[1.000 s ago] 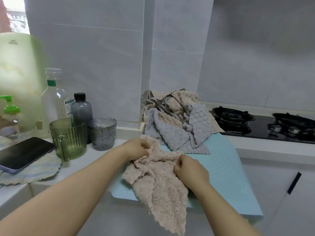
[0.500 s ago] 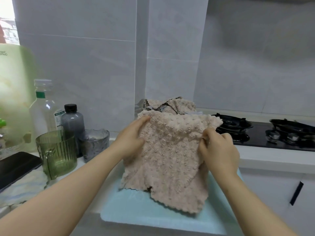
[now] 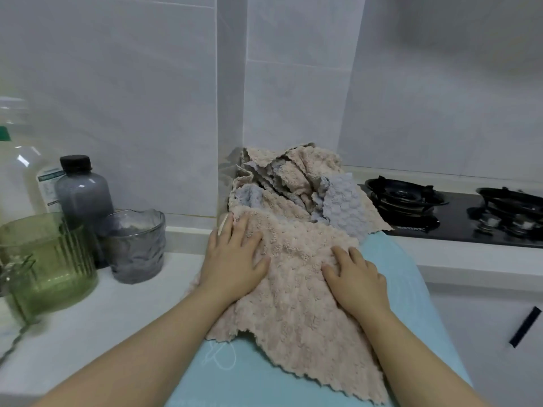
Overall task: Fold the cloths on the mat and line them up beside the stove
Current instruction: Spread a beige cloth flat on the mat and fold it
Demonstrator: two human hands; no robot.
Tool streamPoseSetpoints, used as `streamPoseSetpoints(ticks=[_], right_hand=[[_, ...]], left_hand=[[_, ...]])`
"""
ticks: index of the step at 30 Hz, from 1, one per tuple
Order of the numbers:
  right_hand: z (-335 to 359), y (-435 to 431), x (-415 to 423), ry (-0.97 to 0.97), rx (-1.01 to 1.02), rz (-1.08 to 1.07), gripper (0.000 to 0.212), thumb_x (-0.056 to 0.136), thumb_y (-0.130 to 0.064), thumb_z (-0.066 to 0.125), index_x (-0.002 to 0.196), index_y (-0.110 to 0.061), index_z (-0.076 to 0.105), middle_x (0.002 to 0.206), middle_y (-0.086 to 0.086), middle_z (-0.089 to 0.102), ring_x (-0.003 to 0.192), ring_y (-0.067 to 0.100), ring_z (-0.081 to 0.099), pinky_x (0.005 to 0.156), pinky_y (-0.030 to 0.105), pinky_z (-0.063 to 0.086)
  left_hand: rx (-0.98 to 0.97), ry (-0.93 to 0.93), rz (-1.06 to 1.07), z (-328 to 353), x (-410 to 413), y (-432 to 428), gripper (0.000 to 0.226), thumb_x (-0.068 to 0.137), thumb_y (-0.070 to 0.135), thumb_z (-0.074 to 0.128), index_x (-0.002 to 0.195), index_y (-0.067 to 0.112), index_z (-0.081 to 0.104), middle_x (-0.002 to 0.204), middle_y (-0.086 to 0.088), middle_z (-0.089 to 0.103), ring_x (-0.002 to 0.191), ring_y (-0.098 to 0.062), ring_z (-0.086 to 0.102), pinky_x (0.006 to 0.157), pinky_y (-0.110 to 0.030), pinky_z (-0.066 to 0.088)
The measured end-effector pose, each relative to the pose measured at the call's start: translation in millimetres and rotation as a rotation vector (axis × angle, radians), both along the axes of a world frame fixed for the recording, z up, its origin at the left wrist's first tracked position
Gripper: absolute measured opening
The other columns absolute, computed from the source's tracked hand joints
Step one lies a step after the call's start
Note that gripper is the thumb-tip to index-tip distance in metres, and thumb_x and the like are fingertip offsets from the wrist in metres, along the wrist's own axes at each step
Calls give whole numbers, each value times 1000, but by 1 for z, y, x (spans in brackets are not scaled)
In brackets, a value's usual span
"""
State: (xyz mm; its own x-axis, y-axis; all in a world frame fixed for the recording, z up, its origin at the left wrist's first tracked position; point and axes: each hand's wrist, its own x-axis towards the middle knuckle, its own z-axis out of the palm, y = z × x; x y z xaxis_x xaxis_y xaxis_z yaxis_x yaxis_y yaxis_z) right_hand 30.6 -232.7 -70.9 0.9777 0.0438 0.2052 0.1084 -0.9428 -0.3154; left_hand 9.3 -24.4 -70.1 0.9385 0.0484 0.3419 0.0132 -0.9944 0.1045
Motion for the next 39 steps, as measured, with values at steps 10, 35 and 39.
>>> streamPoseSetpoints(ticks=[10, 35, 39], right_hand=[[5, -2, -16, -367, 174, 26, 29, 89, -24, 45, 109, -14, 64, 116, 6, 59, 105, 28, 51, 86, 38, 38], [-3, -28, -139, -155, 178, 393, 15, 87, -24, 58, 85, -11, 65, 77, -1, 63, 74, 10, 54, 64, 19, 40], [1, -35, -146, -176, 263, 312, 12, 94, -24, 50, 89, -15, 54, 70, -4, 56, 61, 8, 48, 57, 19, 36]], left_hand=[[5, -136, -104, 0, -6, 0, 46, 84, 35, 29, 109, 25, 66, 113, 2, 63, 125, -26, 43, 101, -48, 34], [-282, -109, -98, -8, -130, 19, 24, 92, 13, 40, 104, 15, 60, 106, -2, 62, 95, -20, 56, 75, -29, 42], [-228, -99, -123, -5, -137, 18, 21, 95, 14, 38, 107, 12, 56, 107, -6, 60, 97, -23, 53, 76, -30, 38]])
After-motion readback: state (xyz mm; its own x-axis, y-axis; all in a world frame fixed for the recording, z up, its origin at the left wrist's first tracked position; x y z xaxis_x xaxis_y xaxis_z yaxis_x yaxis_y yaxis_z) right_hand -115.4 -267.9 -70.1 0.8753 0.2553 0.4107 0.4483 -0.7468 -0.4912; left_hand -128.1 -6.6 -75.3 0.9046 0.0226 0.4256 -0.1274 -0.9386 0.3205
